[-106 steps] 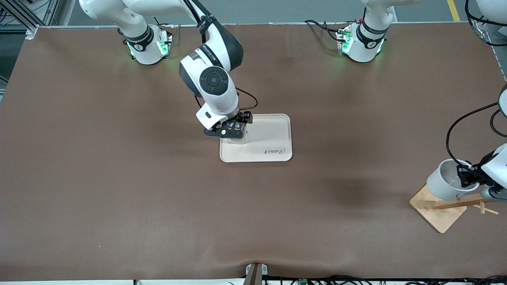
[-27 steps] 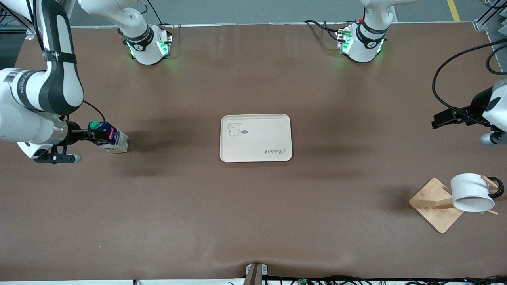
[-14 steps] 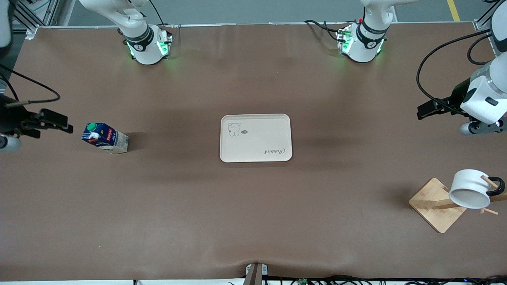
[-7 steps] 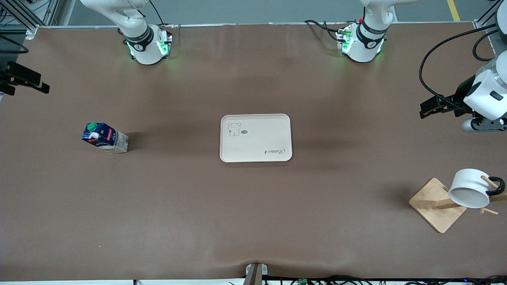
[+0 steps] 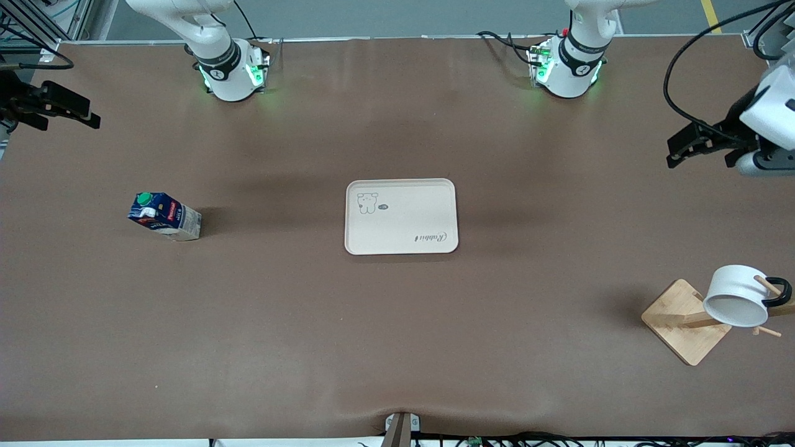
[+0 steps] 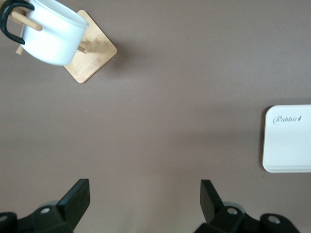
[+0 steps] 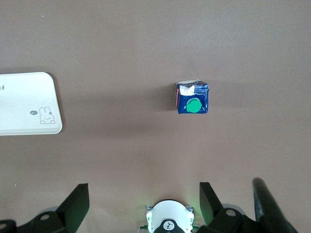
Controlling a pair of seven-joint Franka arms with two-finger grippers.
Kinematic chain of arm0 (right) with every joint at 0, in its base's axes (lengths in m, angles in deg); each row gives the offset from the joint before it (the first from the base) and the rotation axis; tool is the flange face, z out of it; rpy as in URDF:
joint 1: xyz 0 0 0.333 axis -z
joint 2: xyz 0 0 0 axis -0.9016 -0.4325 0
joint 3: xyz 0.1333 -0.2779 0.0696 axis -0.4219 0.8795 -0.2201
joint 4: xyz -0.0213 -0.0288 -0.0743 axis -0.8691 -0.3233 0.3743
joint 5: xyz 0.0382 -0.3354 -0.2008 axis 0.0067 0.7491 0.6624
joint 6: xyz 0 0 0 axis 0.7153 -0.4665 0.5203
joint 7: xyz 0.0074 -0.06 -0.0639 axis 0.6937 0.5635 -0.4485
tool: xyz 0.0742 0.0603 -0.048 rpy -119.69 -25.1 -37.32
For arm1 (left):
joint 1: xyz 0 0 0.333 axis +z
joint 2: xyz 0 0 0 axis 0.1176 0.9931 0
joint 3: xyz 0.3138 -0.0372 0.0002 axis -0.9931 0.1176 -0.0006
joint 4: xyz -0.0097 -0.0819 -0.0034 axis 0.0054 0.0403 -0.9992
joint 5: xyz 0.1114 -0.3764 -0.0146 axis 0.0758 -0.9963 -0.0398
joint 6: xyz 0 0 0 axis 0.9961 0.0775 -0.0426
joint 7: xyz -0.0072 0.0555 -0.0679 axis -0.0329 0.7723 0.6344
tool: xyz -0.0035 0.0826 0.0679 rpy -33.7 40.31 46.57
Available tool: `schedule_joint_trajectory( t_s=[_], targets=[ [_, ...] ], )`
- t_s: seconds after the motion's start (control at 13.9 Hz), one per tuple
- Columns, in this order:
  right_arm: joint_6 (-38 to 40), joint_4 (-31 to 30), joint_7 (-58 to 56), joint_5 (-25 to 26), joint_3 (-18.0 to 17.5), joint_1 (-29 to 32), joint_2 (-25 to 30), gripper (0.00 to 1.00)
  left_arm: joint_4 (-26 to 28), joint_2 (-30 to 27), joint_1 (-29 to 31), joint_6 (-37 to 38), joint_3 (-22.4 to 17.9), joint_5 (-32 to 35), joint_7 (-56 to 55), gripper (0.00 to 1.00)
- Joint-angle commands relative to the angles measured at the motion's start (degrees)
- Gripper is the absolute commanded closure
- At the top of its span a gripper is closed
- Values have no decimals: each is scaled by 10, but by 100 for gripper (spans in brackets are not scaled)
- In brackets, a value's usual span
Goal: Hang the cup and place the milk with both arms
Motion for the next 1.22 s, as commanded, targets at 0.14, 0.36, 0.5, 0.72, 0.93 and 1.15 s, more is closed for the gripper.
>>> schedule_joint_trajectory(
  t_s=[0.14, 0.36, 0.5, 0.72, 0.93, 1.15],
  targets=[
    [-23, -18, 28, 19, -32, 26, 14, 0, 33, -27, -5, 2, -4, 0, 6, 0],
    [-24, -18, 29, 20, -63, 49, 14, 0, 28, -24, -6, 1, -1, -2, 4, 0],
    [-25, -18, 29, 21, -80, 69, 14, 0, 23, -20, -4, 1, -1, -8, -7, 0],
    [-30, -18, 29, 21, -79, 67, 13, 0, 23, -22, -2, 2, -4, -9, -24, 0],
    [-31, -19, 29, 21, -78, 68, 12, 0, 6, -7, -6, 2, -2, -9, -26, 0],
    [-30, -18, 29, 21, -79, 68, 8, 0, -5, 6, -7, 2, 2, -9, -26, 0]
  ],
)
